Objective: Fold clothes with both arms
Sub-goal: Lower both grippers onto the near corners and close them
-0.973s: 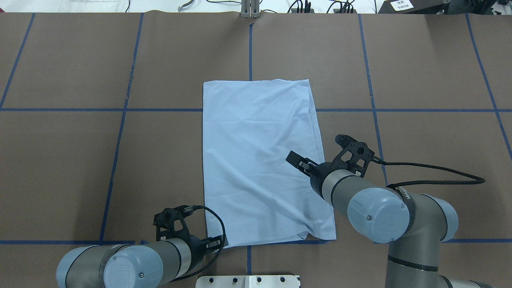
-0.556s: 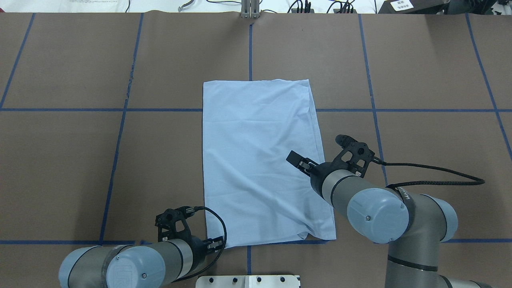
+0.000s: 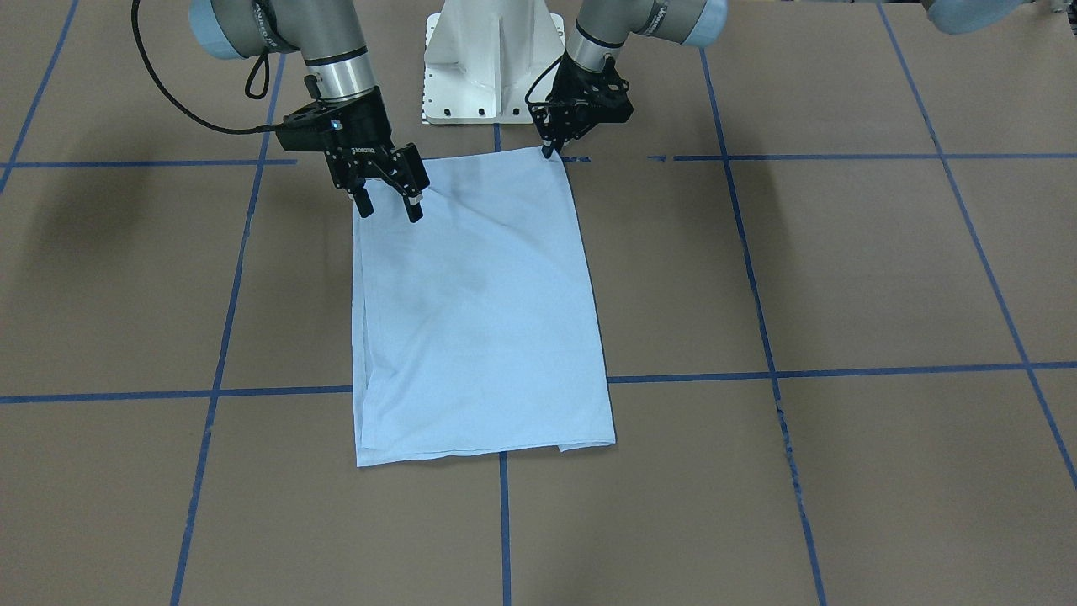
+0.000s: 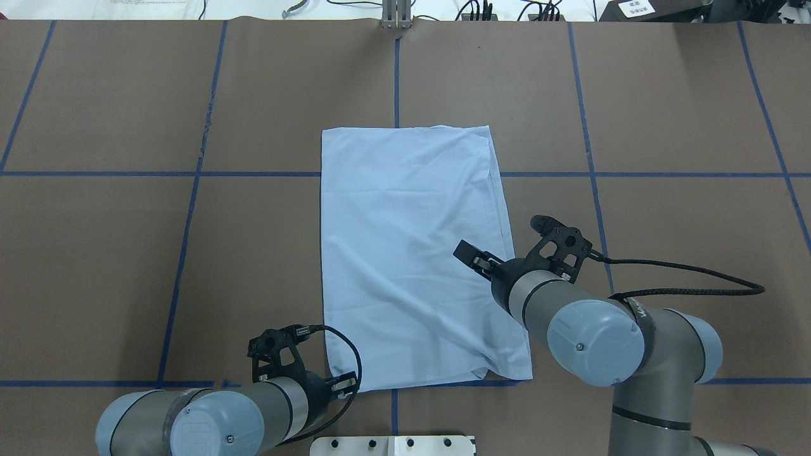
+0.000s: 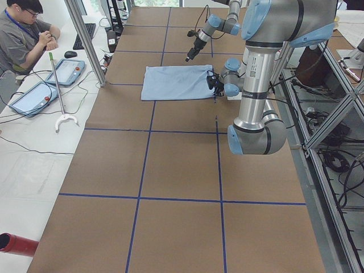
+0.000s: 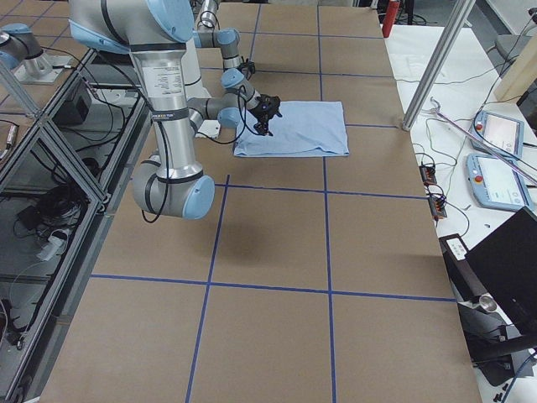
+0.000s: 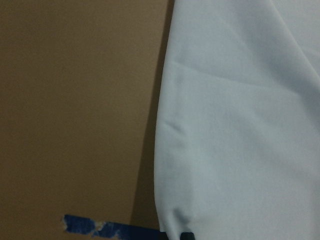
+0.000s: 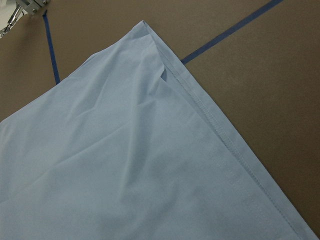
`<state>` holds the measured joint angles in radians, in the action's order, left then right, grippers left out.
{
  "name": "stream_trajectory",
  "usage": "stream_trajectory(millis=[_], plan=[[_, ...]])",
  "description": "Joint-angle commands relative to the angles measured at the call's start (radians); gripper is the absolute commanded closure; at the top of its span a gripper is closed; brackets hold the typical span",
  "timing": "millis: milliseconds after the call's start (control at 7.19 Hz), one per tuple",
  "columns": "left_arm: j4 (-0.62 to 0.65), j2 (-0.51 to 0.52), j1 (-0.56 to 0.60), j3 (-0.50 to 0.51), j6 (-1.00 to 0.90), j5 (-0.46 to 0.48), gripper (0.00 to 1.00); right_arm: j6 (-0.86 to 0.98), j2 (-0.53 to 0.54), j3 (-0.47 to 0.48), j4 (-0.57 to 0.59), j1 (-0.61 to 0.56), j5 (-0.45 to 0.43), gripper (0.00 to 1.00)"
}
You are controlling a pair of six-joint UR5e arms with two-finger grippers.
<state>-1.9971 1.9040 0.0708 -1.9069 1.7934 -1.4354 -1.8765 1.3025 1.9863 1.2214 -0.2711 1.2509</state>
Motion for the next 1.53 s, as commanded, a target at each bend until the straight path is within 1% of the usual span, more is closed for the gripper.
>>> stream_trajectory(millis=[0, 139, 278, 417, 695, 973, 1391], plan=[[0.000, 0.003, 0.001, -0.004, -0.002, 0.006, 1.00, -0.118, 0.001, -0.011, 0.030, 0.025, -0.007, 0.09], [0.000, 0.003, 0.003, -0.007, -0.003, 0.006, 1.00, -0.206, -0.002, -0.003, 0.123, 0.070, -0.008, 0.13], [0.000, 0.003, 0.007, -0.009, -0.006, 0.006, 1.00, -0.266, -0.012, 0.008, 0.201, 0.107, -0.011, 0.16], [0.000, 0.006, 0.009, -0.009, -0.008, 0.006, 1.00, -0.295, -0.012, 0.020, 0.239, 0.140, -0.011, 0.17], [-0.002, 0.006, 0.007, -0.003, -0.006, 0.006, 1.00, -0.325, -0.064, 0.032, 0.375, 0.187, -0.013, 0.18], [-0.002, 0.006, 0.007, -0.001, -0.008, 0.006, 1.00, -0.320, -0.069, 0.020, 0.401, 0.239, -0.007, 0.19], [-0.003, 0.006, 0.007, 0.000, -0.009, 0.006, 1.00, -0.322, -0.071, 0.000, 0.402, 0.250, -0.010, 0.20]])
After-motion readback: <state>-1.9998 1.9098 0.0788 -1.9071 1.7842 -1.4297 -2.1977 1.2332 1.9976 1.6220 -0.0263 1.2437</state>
